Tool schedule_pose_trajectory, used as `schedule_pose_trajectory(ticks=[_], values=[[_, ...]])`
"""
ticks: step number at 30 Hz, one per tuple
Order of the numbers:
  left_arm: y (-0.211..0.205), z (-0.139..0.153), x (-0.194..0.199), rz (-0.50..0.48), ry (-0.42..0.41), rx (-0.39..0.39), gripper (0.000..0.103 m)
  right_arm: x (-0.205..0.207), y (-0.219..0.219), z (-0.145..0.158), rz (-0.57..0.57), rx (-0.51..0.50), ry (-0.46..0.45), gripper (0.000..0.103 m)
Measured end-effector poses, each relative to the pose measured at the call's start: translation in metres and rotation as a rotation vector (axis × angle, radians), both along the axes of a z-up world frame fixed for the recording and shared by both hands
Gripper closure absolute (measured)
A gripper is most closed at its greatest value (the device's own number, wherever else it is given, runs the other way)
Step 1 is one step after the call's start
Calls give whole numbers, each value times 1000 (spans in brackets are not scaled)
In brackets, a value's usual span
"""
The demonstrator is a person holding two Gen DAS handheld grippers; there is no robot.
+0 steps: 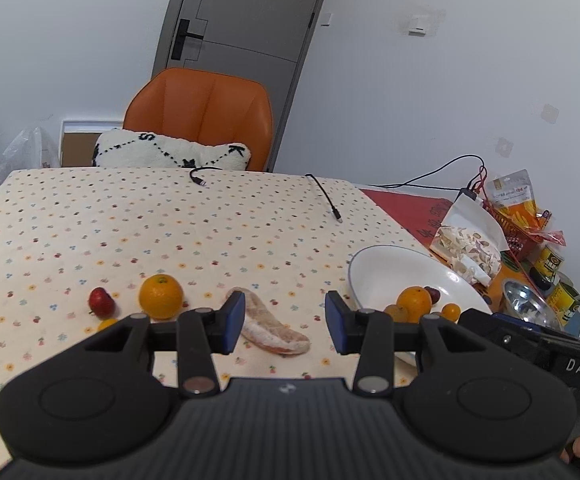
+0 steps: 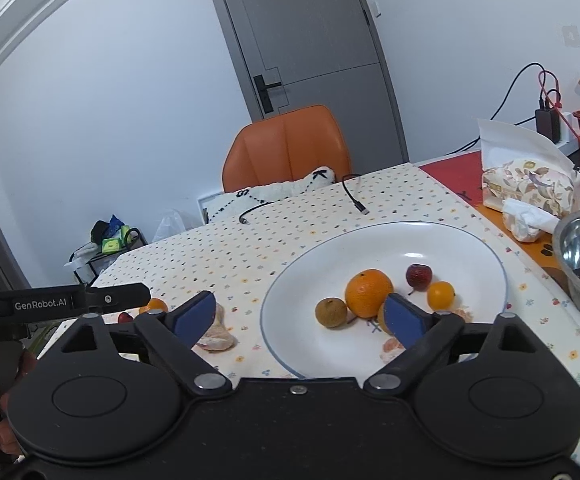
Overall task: Organize fruits
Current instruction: 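Move both open tools back over the remaining fruits, then grasp a small tangerine with the left tool while the right tool grasps a peeled pomelo segment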
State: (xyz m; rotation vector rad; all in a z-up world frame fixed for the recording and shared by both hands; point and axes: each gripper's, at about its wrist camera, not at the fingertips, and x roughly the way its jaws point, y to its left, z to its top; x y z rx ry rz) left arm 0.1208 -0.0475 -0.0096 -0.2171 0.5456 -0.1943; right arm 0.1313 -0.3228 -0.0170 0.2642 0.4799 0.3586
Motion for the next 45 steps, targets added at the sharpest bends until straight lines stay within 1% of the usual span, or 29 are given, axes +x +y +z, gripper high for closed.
schedule_pose_trajectory(ticks=[1, 2, 3, 12, 18, 19, 21, 24, 26, 29, 33, 45], values=[[2, 0, -1, 6, 1, 2, 56, 0, 1, 0, 3, 1, -1, 9], [4, -1, -2, 10, -3, 0, 51, -1, 3, 0, 7, 1, -1, 8], [6, -1, -3, 15, -6, 0, 48, -1, 4, 0, 10, 1, -2, 8], [24, -2, -11, 47, -8, -1, 48, -1, 15, 1, 34, 2, -6, 6], [35, -2, -15, 78, -2, 12, 47, 0, 23, 1, 52, 3, -8, 6], [37, -2, -16, 85, 0, 19, 45, 0, 25, 1, 56, 4, -8, 6], [40, -3, -19, 104, -2, 32, 33, -1, 28, 1, 63, 4, -8, 5], [46, -3, -23, 127, -8, 50, 25, -1, 34, 0, 77, 1, -11, 3], [50, -4, -25, 133, -6, 58, 23, -1, 38, 0, 85, -2, -13, 2], [56, -6, -28, 145, 0, 64, 21, -2, 45, 1, 96, -1, -12, 0], [64, -8, -32, 164, 1, 67, 18, -2, 52, 0, 115, 1, -15, 0], [81, -14, -38, 196, 30, 62, 17, -2, 70, -6, 161, -12, 5, 0]])
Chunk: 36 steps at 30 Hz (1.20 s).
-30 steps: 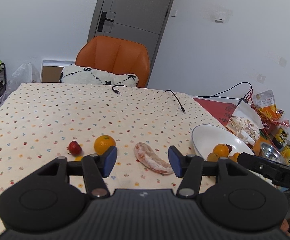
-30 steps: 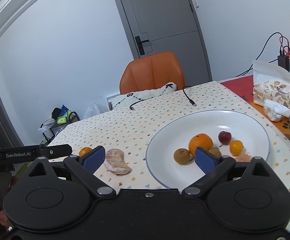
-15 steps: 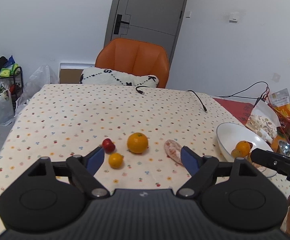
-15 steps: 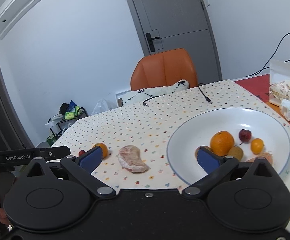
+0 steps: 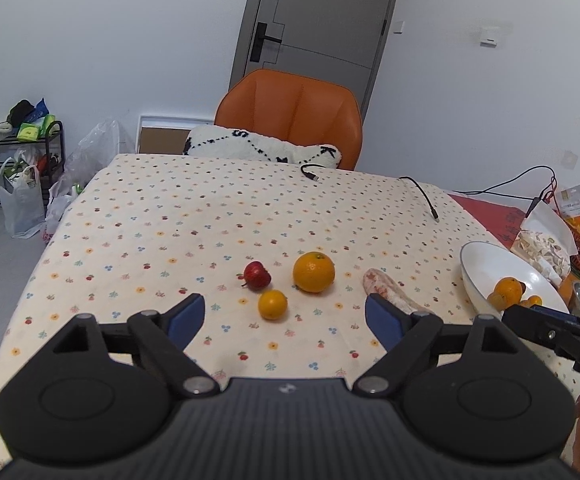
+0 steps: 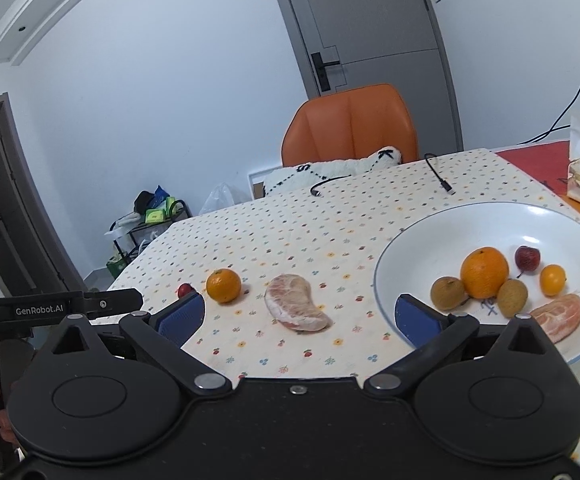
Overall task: Organize fruits
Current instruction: 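Grasp a small tangerine with the left tool while the right tool grasps a peeled pomelo segment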
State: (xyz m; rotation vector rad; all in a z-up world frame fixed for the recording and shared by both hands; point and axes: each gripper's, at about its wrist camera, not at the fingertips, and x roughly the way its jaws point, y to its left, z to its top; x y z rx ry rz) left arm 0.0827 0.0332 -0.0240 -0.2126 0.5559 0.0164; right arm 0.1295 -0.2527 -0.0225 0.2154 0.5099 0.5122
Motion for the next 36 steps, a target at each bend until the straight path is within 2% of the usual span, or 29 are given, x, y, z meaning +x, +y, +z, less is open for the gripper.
schedule_pose_trajectory(ticks=[16, 26, 36], values=[[25, -12, 3, 61, 27, -34, 17, 6, 27, -12, 59, -32, 35, 2], [22, -18, 15, 51, 28, -19, 20, 20, 44, -18, 102, -53, 59, 20], [16, -28, 32, 28, 38, -37, 38, 41, 56, -20, 85, -90, 82, 32]])
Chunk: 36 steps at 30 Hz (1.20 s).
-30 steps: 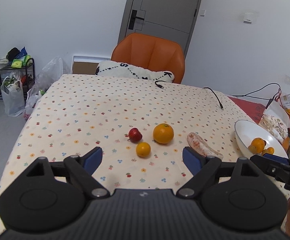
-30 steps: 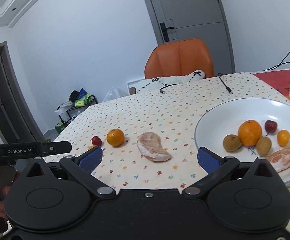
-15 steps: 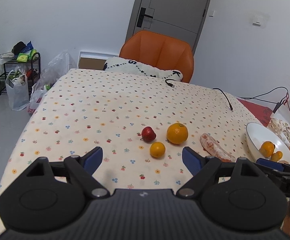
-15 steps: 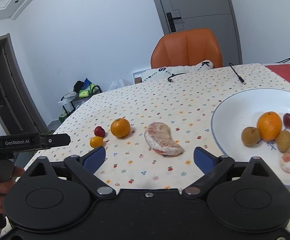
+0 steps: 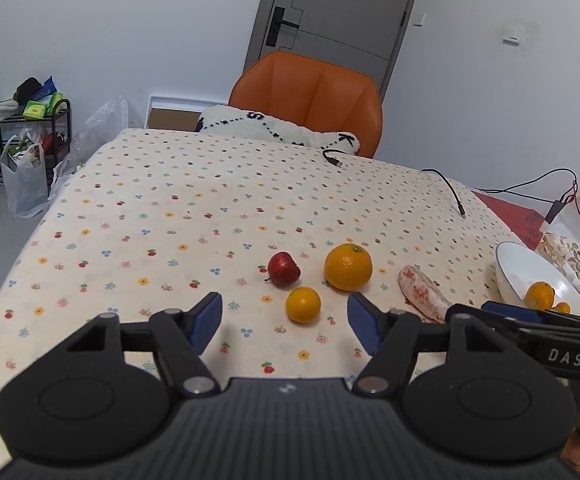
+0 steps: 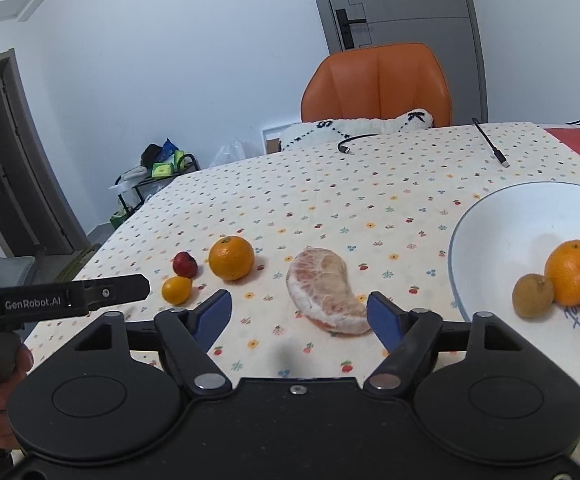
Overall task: Organize fruits
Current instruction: 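Grasp a small tangerine with the left tool while the right tool grasps a peeled pomelo segment, then carry the tangerine with the left tool while the right tool carries the pomelo segment to the plate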
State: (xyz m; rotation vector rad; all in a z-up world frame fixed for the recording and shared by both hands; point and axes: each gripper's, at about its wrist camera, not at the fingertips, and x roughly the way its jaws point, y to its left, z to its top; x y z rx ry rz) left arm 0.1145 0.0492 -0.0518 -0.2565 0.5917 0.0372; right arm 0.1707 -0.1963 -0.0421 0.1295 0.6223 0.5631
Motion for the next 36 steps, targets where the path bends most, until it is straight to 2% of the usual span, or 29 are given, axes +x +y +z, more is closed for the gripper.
schedule_pose_trajectory(ticks=[6, 14, 19, 22, 23, 24, 30, 36], values=[[-4, -5, 10, -13, 13, -13, 49, 10, 12, -2, 8, -55, -2, 35], [-10, -12, 23, -32, 35, -6, 59, 22, 26, -4, 6, -138, -1, 41], [-15, -18, 28, -33, 47, 18, 70, 26, 32, -9, 4, -186, 4, 42], [-16, -18, 29, -29, 48, 26, 82, 27, 34, -13, 4, -213, -4, 45], [-15, -18, 29, -27, 48, 21, 82, 27, 35, -13, 4, -221, -9, 49], [-15, -18, 28, -25, 49, 17, 82, 27, 35, -13, 1, -231, -14, 58], [-16, -14, 23, -27, 45, 19, 82, 25, 30, -10, 14, -207, -10, 66], [-21, -6, 16, -30, 31, 21, 82, 16, 22, -7, 20, -159, 1, 68]])
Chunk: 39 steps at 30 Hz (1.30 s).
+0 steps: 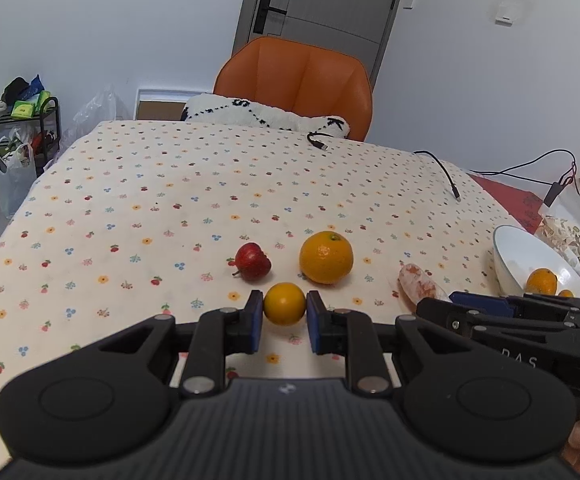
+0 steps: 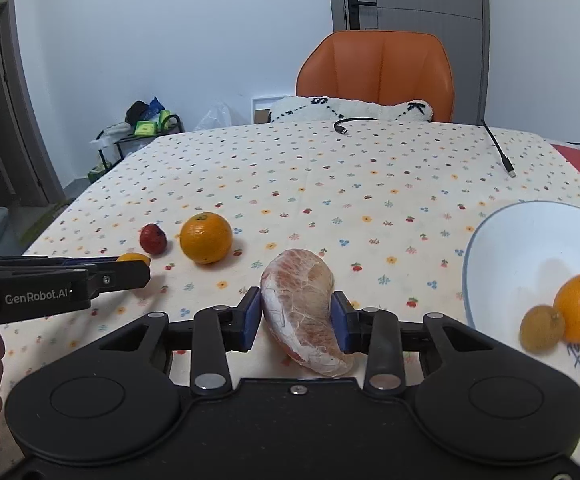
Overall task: Organize fruits
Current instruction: 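Carry the tangerine with the left tool while the right tool carries the pomelo segment to the plate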
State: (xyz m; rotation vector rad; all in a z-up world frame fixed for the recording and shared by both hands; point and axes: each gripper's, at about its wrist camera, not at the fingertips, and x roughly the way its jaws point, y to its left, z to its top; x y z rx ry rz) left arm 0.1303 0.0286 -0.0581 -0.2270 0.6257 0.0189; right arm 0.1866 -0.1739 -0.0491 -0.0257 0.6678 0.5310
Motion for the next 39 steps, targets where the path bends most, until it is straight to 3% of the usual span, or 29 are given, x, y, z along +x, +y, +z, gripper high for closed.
schedule_pose_trajectory(ticks=[23, 39], values=[[-38, 33, -11, -64, -71, 24, 82, -26, -45, 33, -49, 92, -81, 68], [-74, 42, -1, -141, -98, 17, 82, -36, -84, 44, -121, 114, -121, 68]])
